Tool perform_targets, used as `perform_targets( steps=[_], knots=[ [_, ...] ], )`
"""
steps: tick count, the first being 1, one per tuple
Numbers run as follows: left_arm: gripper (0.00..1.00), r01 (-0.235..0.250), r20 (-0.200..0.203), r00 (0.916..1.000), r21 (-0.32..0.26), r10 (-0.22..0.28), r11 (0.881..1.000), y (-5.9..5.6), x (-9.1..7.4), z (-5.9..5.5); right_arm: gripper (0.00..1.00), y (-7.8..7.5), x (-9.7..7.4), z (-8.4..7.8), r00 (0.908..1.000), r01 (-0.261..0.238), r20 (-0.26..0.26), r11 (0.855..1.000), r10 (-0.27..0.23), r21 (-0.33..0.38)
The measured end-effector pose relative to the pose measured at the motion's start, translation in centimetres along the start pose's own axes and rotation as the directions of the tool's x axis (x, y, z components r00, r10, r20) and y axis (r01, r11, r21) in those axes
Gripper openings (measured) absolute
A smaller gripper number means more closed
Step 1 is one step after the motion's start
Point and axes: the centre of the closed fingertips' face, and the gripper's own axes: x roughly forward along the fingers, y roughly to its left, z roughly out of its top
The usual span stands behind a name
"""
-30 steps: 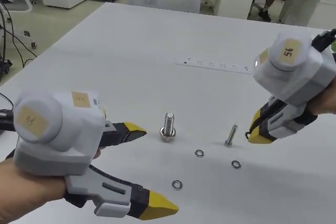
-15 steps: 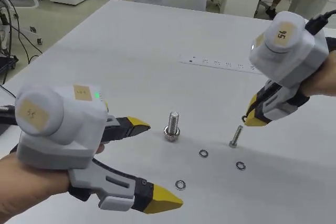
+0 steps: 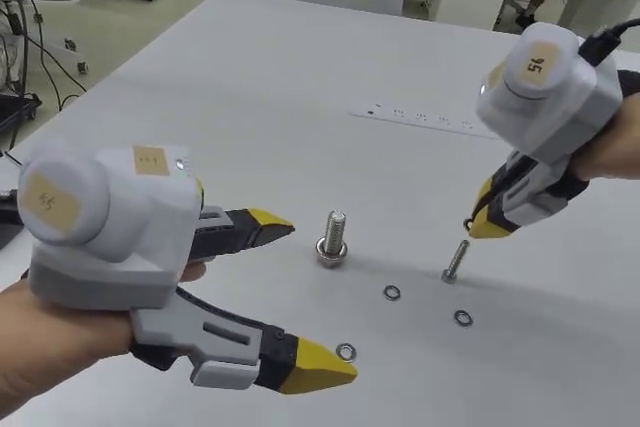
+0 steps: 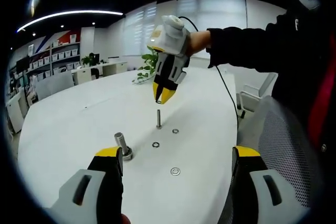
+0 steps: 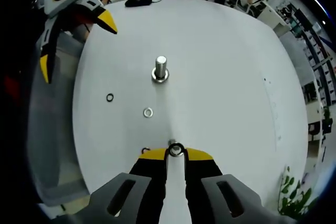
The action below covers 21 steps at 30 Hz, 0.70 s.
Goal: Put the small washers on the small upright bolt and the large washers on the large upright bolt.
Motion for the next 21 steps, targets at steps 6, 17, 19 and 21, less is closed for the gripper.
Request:
perform_targets(
  steps=[6, 17, 19, 21],
  knots=[
    [0.86, 0.002, 0.009, 1.0000, -0.001, -0.002, 1.000, 0.0, 0.1, 0.1, 0.12, 0.1, 0.7, -0.4, 0.9998, -0.012, -0.016, 1.000, 0.012, -0.001],
    [0.86, -0.009, 0.012, 0.9999, -0.008, 0.009, 1.000, 0.3, 0.2, 0.1, 0.12, 0.2, 1.3, -0.8, 0.9989, -0.033, -0.034, 0.999, 0.033, 0.004],
    [0.86, -0.010, 0.011, 0.9999, -0.009, 0.011, 1.000, 0.4, 0.2, 0.1, 0.12, 0.2, 1.3, -0.8, 0.9988, -0.034, -0.035, 0.999, 0.034, 0.003],
    [0.86, -0.011, 0.010, 0.9999, -0.009, 0.011, 1.000, 0.4, 0.2, 0.1, 0.12, 0.3, 1.4, -0.8, 0.9986, -0.038, -0.037, 0.999, 0.038, 0.002]
  ],
)
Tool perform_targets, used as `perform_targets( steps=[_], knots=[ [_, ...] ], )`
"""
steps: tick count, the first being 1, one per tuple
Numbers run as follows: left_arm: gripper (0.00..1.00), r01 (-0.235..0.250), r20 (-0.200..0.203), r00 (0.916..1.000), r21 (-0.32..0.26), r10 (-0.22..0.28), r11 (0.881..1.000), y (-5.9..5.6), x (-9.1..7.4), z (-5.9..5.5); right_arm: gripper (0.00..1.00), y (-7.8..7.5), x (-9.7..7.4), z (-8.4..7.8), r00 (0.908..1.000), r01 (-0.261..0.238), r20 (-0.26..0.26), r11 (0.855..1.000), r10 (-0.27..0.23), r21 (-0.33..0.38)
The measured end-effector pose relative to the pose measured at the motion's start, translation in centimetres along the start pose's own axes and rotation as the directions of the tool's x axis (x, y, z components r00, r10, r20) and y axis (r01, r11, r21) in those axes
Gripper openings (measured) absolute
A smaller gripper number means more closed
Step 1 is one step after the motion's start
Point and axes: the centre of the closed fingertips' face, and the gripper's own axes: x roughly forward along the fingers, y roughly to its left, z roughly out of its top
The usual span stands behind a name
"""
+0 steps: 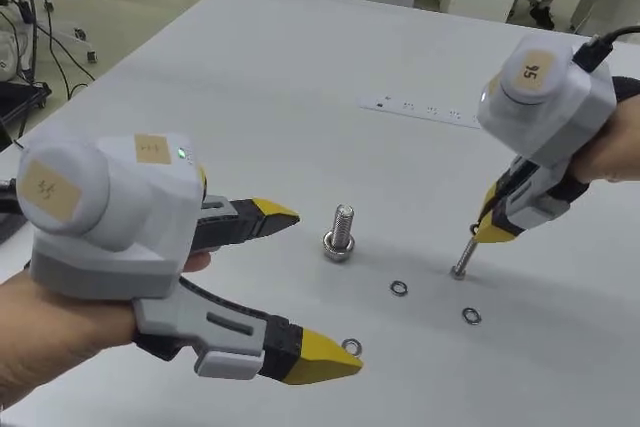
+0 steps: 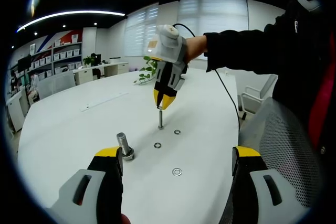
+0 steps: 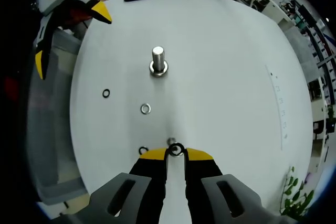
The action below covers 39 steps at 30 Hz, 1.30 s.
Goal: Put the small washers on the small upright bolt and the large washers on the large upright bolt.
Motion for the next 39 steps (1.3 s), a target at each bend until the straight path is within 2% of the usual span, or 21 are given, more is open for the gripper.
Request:
perform_targets(
  steps=[21, 39],
  knots=[
    [0.85, -0.006, -0.009, 0.9999, -0.005, 0.006, 1.000, 0.2, 0.1, -0.2, 0.12, 0.1, 0.8, -0.3, 0.9998, -0.014, -0.012, 1.000, 0.014, -0.002],
    [0.85, -0.009, -0.012, 0.9999, -0.009, 0.009, 1.000, 0.2, 0.0, -0.2, 0.13, 0.3, 3.6, -0.9, 0.9991, -0.038, -0.016, 0.999, 0.039, 0.017]
  ],
)
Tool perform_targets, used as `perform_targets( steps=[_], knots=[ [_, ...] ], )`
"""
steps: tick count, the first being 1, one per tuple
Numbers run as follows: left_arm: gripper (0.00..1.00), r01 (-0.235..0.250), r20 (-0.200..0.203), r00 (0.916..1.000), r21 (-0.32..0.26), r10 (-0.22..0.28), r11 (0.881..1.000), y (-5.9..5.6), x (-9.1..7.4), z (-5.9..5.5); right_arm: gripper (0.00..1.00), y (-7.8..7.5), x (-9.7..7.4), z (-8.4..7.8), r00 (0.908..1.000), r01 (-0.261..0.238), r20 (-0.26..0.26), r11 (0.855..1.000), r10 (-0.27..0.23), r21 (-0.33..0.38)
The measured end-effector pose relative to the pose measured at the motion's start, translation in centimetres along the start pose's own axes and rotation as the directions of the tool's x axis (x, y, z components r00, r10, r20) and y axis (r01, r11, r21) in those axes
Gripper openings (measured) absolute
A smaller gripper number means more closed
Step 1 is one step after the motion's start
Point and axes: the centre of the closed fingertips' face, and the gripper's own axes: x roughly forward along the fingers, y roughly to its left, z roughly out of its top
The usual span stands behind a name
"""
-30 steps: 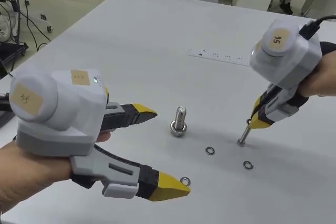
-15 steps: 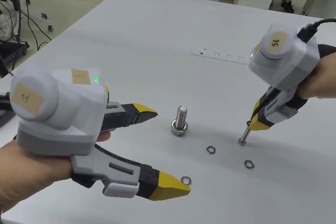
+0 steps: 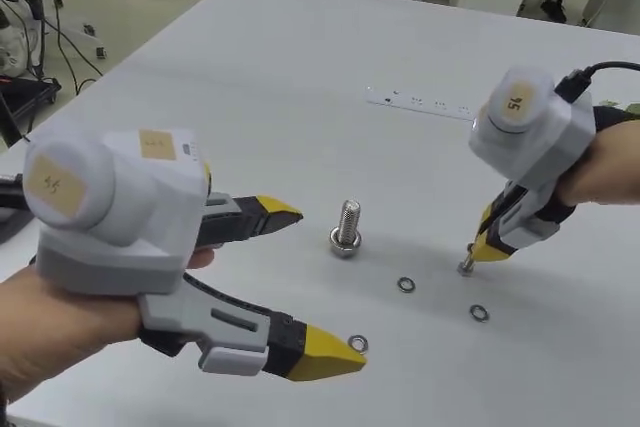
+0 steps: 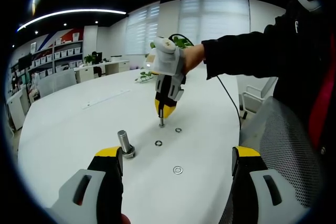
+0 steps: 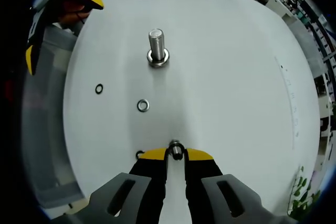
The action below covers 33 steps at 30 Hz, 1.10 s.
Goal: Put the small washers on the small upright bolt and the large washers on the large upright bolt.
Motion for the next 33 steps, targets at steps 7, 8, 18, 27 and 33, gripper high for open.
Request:
perform_targets(
  steps=[7, 8, 18, 27, 33],
  knots=[
    [0.85, 0.000, -0.003, 1.0000, -0.002, 0.000, 1.000, 0.0, 0.0, -0.1, 0.13, 0.0, 1.2, -0.3, 1.0000, -0.001, -0.009, 1.000, 0.001, 0.004],
    [0.85, 0.000, -0.004, 1.0000, -0.002, 0.000, 1.000, 0.0, 0.0, -0.1, 0.13, 0.1, 1.3, -0.4, 0.9999, -0.001, -0.012, 1.000, 0.001, 0.004],
    [0.85, -0.001, -0.005, 1.0000, -0.005, 0.001, 1.000, 0.1, 0.1, -0.1, 0.13, 0.0, 2.2, -0.7, 0.9998, 0.007, -0.020, 1.000, -0.007, -0.006],
    [0.85, -0.001, -0.007, 1.0000, -0.005, 0.001, 1.000, 0.0, 0.1, -0.2, 0.13, 0.1, 2.4, -0.8, 0.9998, 0.000, -0.019, 1.000, 0.000, 0.000],
    [0.85, -0.003, -0.005, 1.0000, -0.006, 0.003, 1.000, 0.0, 0.0, -0.1, 0.16, 0.2, 2.4, -1.0, 0.9998, 0.001, -0.022, 1.000, -0.001, -0.005]
  ],
)
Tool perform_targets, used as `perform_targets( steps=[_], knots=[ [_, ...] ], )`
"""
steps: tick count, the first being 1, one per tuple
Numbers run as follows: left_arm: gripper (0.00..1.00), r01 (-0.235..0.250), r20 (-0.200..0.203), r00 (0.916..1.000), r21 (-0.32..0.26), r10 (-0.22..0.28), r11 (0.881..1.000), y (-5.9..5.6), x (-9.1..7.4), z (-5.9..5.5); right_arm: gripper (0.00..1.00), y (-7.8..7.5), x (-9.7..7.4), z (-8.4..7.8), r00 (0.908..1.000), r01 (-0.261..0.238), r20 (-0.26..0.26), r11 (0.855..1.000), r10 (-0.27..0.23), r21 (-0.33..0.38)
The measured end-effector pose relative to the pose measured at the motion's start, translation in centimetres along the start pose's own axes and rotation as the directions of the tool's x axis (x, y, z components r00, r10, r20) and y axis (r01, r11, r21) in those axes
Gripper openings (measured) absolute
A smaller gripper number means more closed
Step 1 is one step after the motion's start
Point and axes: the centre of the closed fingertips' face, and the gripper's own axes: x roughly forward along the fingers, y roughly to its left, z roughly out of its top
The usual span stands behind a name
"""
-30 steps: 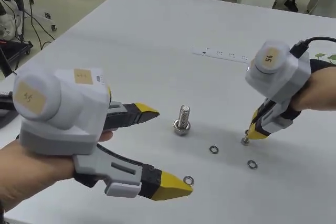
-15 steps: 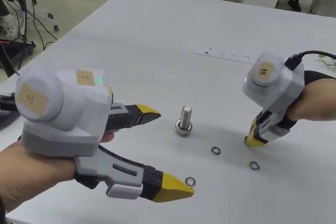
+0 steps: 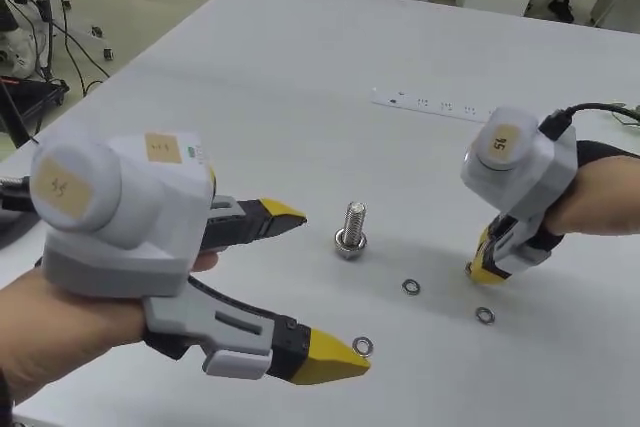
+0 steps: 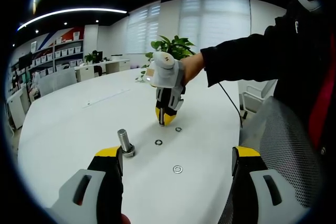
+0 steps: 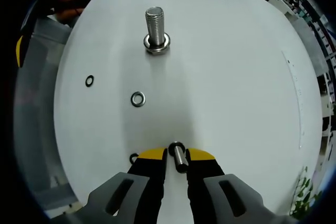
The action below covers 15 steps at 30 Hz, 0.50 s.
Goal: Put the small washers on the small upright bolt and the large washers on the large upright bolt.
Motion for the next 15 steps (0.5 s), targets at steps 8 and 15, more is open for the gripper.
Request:
perform_targets(
  steps=[8, 15],
  knots=[
    [0.85, 0.000, 0.000, 1.0000, 0.001, 0.000, 1.000, -0.1, 0.0, 0.0, 0.24, -0.1, -0.7, -0.1, 0.9998, 0.004, 0.019, 1.000, -0.004, 0.016],
    [0.85, 0.002, -0.002, 1.0000, 0.002, -0.002, 1.000, -0.2, -0.1, 0.0, 0.27, -0.4, -2.2, -0.4, 0.9987, 0.033, 0.037, 0.999, -0.034, 0.025]
  ],
)
